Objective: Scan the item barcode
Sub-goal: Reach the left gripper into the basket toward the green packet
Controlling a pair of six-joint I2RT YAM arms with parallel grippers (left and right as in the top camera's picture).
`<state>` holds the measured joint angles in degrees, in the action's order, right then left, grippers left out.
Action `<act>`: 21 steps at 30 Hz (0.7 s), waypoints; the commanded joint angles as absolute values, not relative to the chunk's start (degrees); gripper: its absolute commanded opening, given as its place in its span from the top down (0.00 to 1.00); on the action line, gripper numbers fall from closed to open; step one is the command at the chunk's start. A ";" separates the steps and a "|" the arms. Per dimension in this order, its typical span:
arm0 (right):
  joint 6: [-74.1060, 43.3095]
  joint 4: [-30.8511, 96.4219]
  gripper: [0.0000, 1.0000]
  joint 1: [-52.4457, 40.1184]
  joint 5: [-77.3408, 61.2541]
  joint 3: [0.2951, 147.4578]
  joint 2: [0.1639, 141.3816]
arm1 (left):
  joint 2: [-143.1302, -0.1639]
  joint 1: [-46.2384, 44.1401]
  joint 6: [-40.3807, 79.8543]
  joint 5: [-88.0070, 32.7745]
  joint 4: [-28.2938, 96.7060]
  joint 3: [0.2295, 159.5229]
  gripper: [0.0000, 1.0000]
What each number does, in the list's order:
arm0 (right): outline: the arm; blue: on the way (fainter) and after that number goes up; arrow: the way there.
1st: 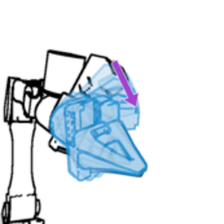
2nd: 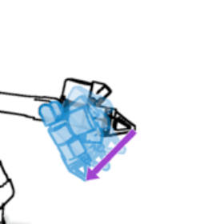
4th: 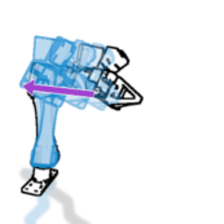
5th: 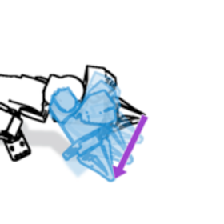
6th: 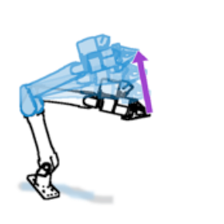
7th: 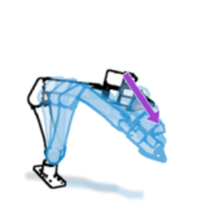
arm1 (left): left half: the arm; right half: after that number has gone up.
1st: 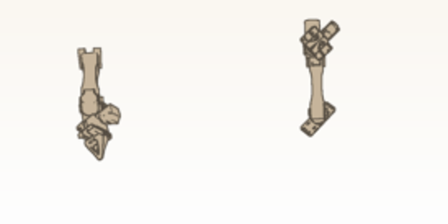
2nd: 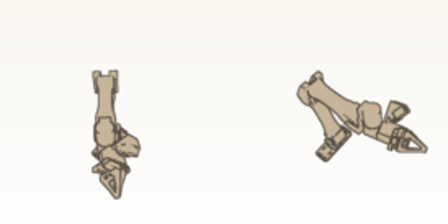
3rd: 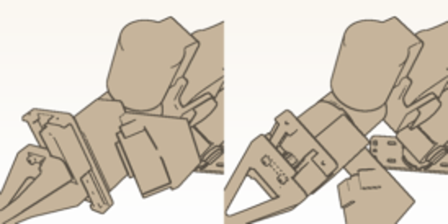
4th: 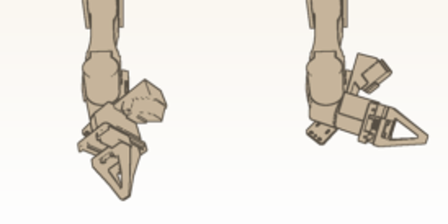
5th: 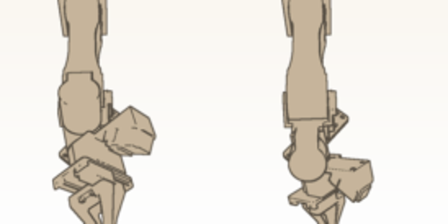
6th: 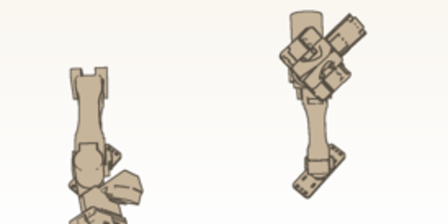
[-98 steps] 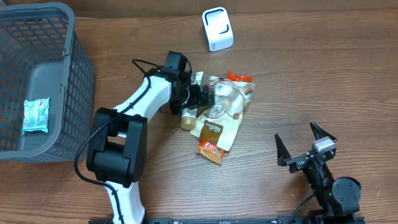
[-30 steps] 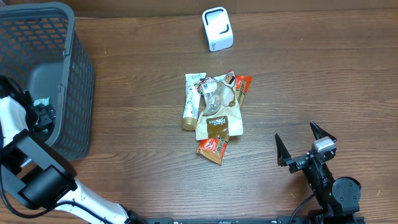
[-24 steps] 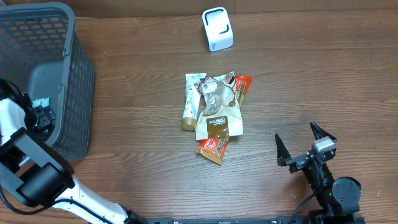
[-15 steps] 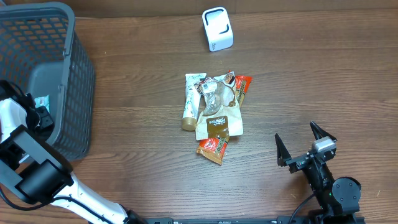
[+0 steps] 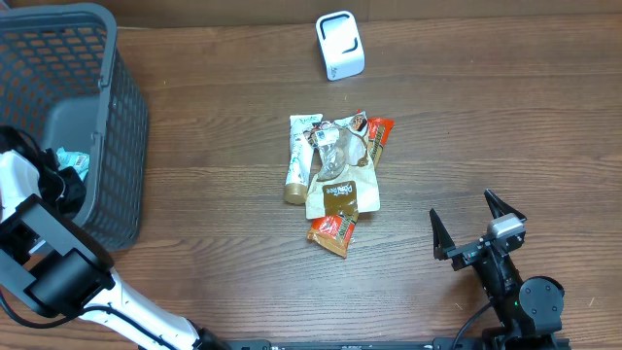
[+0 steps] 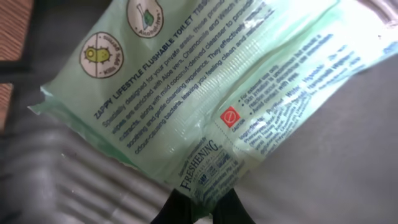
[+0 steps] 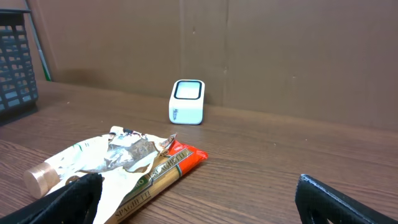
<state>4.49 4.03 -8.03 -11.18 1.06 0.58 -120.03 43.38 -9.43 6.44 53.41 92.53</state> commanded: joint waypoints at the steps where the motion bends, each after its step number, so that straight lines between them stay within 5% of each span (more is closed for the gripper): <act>1: 4.27 3.68 0.00 -8.40 -11.22 0.47 0.16 | -117.05 43.38 -7.97 0.51 54.22 95.96 0.96; 4: 4.27 3.68 0.00 -8.40 -11.22 0.47 0.16 | -114.89 43.38 -5.58 -3.11 53.78 96.33 0.95; 7: 4.27 3.68 0.00 -8.40 -11.22 0.47 0.16 | -114.19 43.38 -5.80 -3.01 52.82 96.33 0.17; 8: 4.27 3.70 0.00 -8.40 -11.22 0.47 0.16 | -114.24 43.38 -6.96 -2.74 52.58 96.33 0.00; 21: 4.27 3.68 0.00 -8.40 -11.22 0.47 0.16 | -115.37 43.48 -19.77 -2.83 43.40 95.92 0.00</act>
